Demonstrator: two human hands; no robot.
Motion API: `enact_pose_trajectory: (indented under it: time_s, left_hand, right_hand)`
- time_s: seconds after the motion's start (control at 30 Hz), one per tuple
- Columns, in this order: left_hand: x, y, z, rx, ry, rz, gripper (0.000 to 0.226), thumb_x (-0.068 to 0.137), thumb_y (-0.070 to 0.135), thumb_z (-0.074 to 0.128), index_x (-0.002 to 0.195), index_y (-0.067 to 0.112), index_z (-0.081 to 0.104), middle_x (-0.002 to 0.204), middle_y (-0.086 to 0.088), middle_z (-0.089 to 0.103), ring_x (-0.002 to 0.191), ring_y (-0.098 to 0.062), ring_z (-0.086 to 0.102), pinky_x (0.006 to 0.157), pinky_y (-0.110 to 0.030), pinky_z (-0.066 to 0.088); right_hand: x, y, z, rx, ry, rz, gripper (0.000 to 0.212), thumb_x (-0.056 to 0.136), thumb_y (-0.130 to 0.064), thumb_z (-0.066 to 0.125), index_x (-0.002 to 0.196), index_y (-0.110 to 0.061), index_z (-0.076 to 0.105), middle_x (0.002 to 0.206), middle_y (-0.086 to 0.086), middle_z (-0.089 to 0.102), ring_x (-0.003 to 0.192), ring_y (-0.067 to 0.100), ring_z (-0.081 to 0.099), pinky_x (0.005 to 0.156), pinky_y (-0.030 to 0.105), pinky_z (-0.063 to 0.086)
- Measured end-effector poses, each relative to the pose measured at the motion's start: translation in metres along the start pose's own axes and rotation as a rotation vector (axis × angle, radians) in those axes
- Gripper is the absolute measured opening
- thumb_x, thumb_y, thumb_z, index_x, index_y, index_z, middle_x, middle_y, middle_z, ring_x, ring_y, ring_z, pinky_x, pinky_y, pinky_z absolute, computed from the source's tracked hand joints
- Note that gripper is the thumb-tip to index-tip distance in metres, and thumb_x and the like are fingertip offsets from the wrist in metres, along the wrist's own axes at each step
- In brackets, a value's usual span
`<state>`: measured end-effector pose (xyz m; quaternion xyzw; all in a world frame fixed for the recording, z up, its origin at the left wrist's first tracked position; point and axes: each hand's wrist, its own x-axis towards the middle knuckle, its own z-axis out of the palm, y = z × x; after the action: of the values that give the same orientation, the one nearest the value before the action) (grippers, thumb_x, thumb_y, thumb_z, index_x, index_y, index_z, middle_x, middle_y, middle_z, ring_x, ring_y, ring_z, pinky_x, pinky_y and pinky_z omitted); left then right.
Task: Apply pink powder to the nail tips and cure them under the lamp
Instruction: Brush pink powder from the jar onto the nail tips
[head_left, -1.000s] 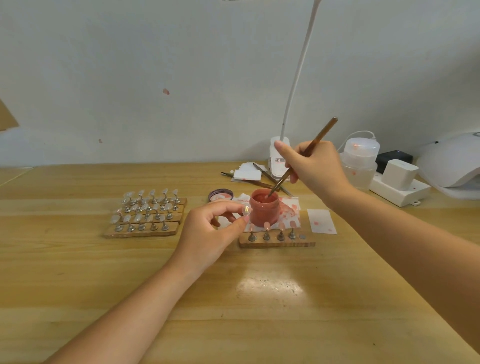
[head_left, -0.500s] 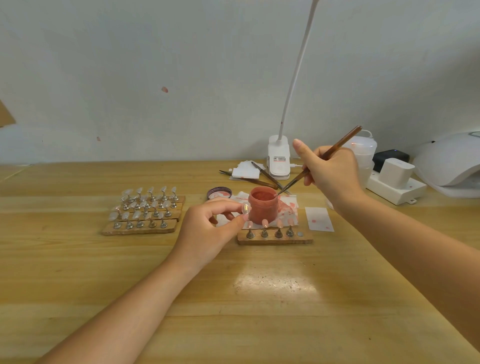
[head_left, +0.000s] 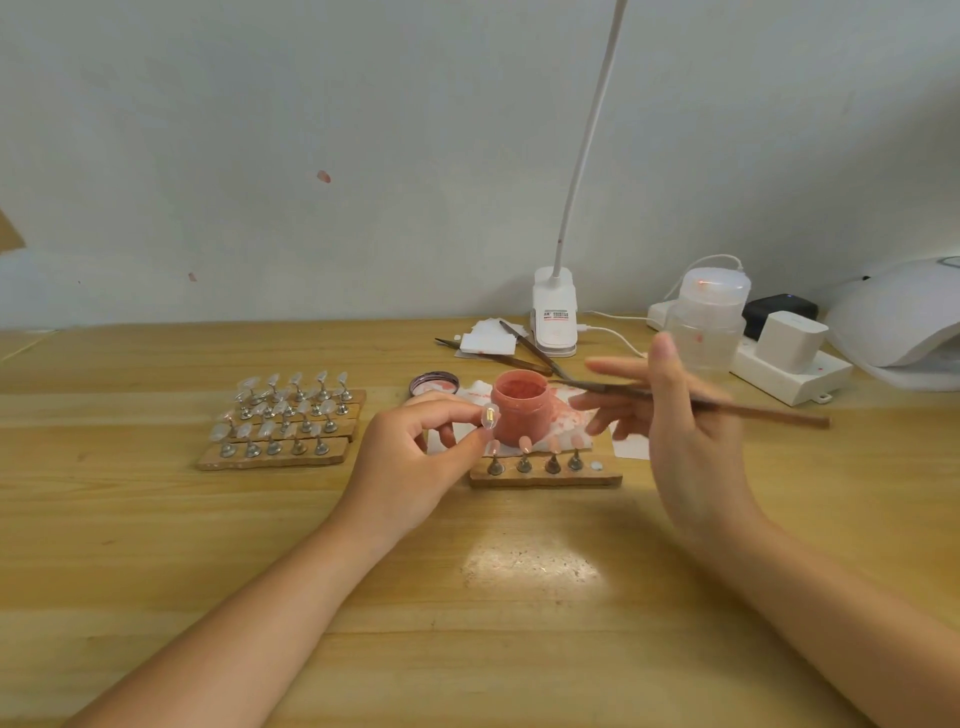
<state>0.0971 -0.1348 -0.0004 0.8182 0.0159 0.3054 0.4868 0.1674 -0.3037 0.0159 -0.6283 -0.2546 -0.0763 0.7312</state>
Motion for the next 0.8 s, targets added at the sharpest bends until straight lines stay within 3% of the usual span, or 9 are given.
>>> enact_pose_trajectory:
  time_s: [0.17,0.3,0.4,0.6,0.7,0.8]
  left_hand:
    - [0.000,0.000,0.002,-0.006,0.001,0.040,0.022,0.073,0.008,0.071,0.077,0.029,0.069,0.072,0.020,0.062,0.057,0.001,0.043,0.053,-0.010,0.032]
    - [0.000,-0.001,0.003,0.007,-0.005,0.073,0.017,0.073,0.006,0.071,0.077,0.023,0.070,0.075,0.014,0.062,0.059,0.000,0.043,0.057,-0.006,0.032]
    - [-0.001,-0.001,0.003,0.037,-0.011,0.103,0.015,0.072,0.005,0.072,0.074,0.020,0.071,0.077,0.013,0.062,0.060,0.002,0.045,0.059,-0.004,0.033]
    - [0.000,-0.002,0.004,0.016,0.006,0.149,0.025,0.073,0.002,0.072,0.073,0.027,0.068,0.074,0.015,0.065,0.061,0.001,0.048,0.057,-0.006,0.034]
    - [-0.001,-0.003,0.003,0.049,-0.006,0.161,0.018,0.075,0.010,0.071,0.075,0.029,0.069,0.076,0.012,0.067,0.065,-0.008,0.049,0.056,-0.009,0.033]
    - [-0.001,-0.003,0.004,0.046,-0.007,0.179,0.017,0.074,0.005,0.070,0.078,0.022,0.070,0.076,0.011,0.066,0.068,-0.007,0.050,0.058,-0.006,0.033]
  right_hand:
    - [-0.016,0.002,0.005,-0.102,-0.188,-0.225,0.030,0.093,-0.032,0.049,0.080,-0.015,0.070,0.070,0.000,0.070,0.064,0.006,0.063,0.059,0.015,0.045]
    - [-0.020,0.005,0.006,-0.148,-0.245,-0.259,0.042,0.090,-0.033,0.041,0.075,-0.008,0.071,0.070,-0.002,0.069,0.061,0.010,0.062,0.059,0.020,0.048]
    - [-0.022,0.005,0.008,-0.245,-0.276,-0.325,0.039,0.093,-0.033,0.041,0.081,-0.012,0.071,0.075,-0.007,0.068,0.068,0.006,0.063,0.062,0.020,0.048]
    - [-0.025,0.006,0.009,-0.168,-0.237,-0.224,0.043,0.088,-0.039,0.041,0.073,-0.014,0.072,0.064,-0.003,0.068,0.059,0.008,0.063,0.057,0.024,0.050]
    - [-0.024,0.002,0.010,-0.241,-0.239,-0.325,0.033,0.091,-0.036,0.045,0.083,-0.018,0.071,0.075,-0.013,0.068,0.068,0.005,0.065,0.061,0.022,0.051]
    - [-0.026,0.003,0.010,-0.185,-0.251,-0.218,0.027,0.089,-0.035,0.054,0.077,-0.018,0.072,0.066,-0.006,0.069,0.061,0.006,0.064,0.058,0.021,0.050]
